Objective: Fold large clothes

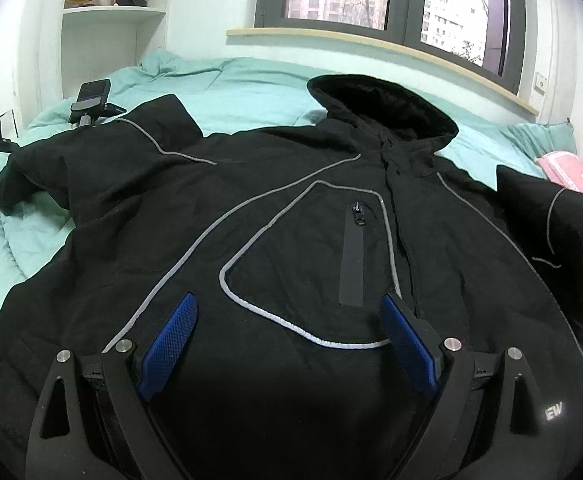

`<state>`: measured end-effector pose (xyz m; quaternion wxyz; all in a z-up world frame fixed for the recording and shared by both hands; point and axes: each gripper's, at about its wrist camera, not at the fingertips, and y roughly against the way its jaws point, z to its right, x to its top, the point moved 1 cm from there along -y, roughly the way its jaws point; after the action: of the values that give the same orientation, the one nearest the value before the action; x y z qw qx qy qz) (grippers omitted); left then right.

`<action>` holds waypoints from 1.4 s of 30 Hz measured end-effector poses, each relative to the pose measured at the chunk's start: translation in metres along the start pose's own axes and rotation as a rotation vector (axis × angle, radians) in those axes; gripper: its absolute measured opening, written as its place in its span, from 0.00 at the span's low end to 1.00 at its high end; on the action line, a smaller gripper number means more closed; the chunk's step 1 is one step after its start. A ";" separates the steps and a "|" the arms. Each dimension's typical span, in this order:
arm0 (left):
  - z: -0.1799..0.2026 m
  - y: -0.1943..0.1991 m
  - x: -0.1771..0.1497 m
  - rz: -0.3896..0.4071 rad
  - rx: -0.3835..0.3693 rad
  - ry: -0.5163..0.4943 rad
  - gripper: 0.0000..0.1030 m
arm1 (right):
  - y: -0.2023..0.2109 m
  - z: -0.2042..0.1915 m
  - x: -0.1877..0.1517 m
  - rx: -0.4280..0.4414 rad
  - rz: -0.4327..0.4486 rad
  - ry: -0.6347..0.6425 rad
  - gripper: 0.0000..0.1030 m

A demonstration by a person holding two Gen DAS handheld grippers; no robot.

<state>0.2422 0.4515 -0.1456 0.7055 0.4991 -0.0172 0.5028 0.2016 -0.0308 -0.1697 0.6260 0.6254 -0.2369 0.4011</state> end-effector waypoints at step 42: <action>0.005 0.067 0.032 0.278 0.074 -0.137 0.25 | -0.008 0.000 0.003 0.004 -0.038 -0.003 0.96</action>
<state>0.2122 0.4699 -0.0798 0.6075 0.5505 -0.1157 0.5608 0.2094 -0.0298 -0.1719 0.6320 0.6316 -0.2251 0.3886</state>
